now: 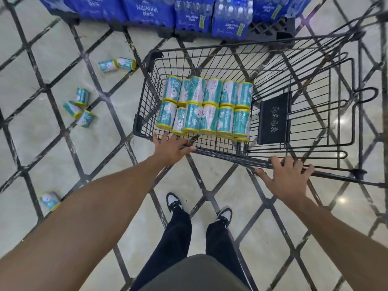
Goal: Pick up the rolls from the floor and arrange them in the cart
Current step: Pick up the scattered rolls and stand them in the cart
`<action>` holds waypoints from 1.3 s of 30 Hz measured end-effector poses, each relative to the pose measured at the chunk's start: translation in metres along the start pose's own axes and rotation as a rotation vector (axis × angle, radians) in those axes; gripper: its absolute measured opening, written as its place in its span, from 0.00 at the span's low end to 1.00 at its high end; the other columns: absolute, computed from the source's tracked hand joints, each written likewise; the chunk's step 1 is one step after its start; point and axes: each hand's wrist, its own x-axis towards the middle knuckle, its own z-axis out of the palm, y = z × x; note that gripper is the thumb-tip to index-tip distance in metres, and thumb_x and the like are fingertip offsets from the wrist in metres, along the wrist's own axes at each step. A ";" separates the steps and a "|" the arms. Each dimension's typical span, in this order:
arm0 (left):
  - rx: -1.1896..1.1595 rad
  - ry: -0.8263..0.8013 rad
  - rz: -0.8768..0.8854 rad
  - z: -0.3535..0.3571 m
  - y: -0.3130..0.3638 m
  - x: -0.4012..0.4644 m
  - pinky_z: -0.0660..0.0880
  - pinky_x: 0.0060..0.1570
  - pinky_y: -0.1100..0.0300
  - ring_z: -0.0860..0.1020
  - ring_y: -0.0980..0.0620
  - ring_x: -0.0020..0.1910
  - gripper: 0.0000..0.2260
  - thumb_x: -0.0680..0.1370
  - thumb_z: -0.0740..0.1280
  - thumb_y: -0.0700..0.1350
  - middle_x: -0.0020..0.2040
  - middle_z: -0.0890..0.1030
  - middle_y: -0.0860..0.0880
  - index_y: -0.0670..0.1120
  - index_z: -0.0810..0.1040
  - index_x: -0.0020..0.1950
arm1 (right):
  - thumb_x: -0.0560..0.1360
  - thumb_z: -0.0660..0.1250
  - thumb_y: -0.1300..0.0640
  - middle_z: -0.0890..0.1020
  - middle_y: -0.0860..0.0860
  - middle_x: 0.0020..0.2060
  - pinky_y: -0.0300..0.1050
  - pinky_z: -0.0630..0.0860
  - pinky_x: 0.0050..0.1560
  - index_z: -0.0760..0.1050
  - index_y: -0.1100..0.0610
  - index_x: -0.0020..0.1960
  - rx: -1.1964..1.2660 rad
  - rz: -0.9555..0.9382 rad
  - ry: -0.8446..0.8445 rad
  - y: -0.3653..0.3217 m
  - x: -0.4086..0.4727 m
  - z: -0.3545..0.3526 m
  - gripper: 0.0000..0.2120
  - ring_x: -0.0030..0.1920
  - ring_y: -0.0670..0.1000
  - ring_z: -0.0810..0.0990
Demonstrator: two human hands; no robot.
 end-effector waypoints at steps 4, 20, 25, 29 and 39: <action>-0.003 -0.016 -0.014 -0.010 -0.024 0.003 0.39 0.71 0.27 0.56 0.39 0.78 0.29 0.76 0.48 0.75 0.71 0.72 0.48 0.61 0.76 0.64 | 0.77 0.47 0.25 0.78 0.58 0.59 0.75 0.61 0.67 0.72 0.48 0.65 -0.005 -0.003 0.017 -0.023 0.003 -0.007 0.34 0.60 0.65 0.75; 0.018 0.018 -0.046 -0.028 -0.078 0.013 0.39 0.71 0.26 0.53 0.38 0.79 0.34 0.75 0.44 0.76 0.73 0.70 0.45 0.58 0.73 0.68 | 0.78 0.50 0.27 0.78 0.54 0.55 0.70 0.62 0.65 0.74 0.46 0.65 -0.020 -0.001 0.037 -0.069 0.023 -0.038 0.30 0.57 0.63 0.76; -0.023 0.040 -0.073 -0.038 -0.067 -0.004 0.40 0.72 0.27 0.48 0.37 0.80 0.34 0.77 0.48 0.74 0.79 0.62 0.45 0.55 0.70 0.74 | 0.77 0.43 0.26 0.74 0.50 0.65 0.67 0.62 0.69 0.64 0.39 0.72 -0.038 0.023 -0.109 -0.068 0.019 -0.058 0.31 0.67 0.58 0.71; -0.202 0.169 -0.188 -0.053 -0.061 -0.041 0.48 0.73 0.29 0.53 0.39 0.79 0.30 0.80 0.54 0.69 0.77 0.64 0.44 0.54 0.65 0.76 | 0.76 0.44 0.25 0.70 0.48 0.72 0.67 0.59 0.71 0.61 0.36 0.74 0.042 0.041 -0.209 -0.074 0.013 -0.081 0.31 0.72 0.56 0.69; -0.144 0.370 -0.471 -0.084 -0.175 -0.175 0.71 0.63 0.44 0.73 0.42 0.65 0.22 0.82 0.55 0.62 0.65 0.75 0.47 0.54 0.71 0.71 | 0.79 0.56 0.36 0.79 0.50 0.61 0.52 0.78 0.56 0.69 0.46 0.71 0.202 -0.441 0.126 -0.152 0.025 -0.184 0.25 0.60 0.54 0.78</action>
